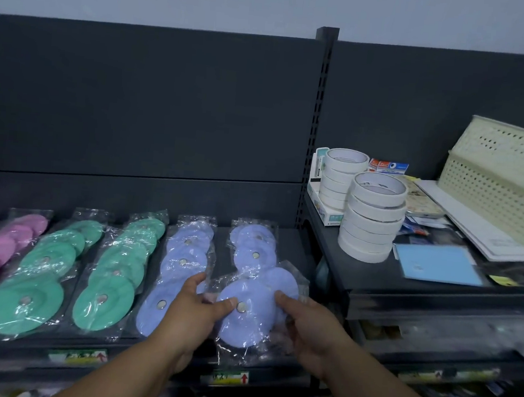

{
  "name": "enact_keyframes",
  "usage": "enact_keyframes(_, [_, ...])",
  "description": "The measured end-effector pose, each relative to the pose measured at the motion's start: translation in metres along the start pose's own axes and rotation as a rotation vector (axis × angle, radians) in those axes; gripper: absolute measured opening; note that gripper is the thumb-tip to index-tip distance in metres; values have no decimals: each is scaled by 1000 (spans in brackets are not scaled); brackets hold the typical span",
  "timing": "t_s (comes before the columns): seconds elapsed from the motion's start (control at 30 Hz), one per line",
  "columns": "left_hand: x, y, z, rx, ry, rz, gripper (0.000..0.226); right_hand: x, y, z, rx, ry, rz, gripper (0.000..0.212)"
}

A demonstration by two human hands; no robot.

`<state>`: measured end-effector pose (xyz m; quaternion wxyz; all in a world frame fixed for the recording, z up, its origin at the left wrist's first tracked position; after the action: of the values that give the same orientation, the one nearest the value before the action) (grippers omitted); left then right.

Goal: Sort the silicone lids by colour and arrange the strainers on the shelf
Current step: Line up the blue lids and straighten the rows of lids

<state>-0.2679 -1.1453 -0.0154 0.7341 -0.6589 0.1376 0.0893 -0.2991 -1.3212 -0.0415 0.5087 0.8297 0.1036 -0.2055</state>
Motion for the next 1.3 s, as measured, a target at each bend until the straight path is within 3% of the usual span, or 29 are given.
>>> enact_keyframes(0.13, [13,3,19,43,-82,3,65,7,7,12,-1,-91,75,8])
enact_keyframes(0.27, [36,-12,35,-125,-112,-60,43,22,25,21,-85,-209,172,18])
enact_keyframes(0.4, [62,-35,58,-203,-146,-151,35,44,43,22,-156,-292,222,27])
enact_keyframes(0.63, [112,-56,76,-204,-73,-216,33,96,62,-1,-666,-243,150,41])
enact_keyframes(0.83, [136,-59,57,-119,62,-209,31,123,64,-10,-1025,-221,217,29])
enact_keyframes(0.97, [136,-44,27,-84,186,-142,27,118,71,-3,-809,-298,345,25])
enact_keyframes(1.1, [118,-16,-17,-31,333,-54,28,85,81,26,-618,-610,369,13])
enact_keyframes(1.2, [105,8,-38,120,356,-43,26,71,65,33,-743,-671,260,36])
enact_keyframes(1.3, [98,8,-37,286,240,-129,29,65,49,33,-814,-622,180,39])
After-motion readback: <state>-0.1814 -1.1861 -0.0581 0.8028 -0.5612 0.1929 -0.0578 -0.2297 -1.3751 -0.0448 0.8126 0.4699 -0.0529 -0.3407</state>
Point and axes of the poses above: each hand's wrist, its own x-axis towards the middle knuckle, its own z-axis out of the back of the hand, y = z × x, the point moved 10 cm from there along x, towards the middle knuckle, and after that the axes turned 3 degrees about x, right-handed, at the moved point
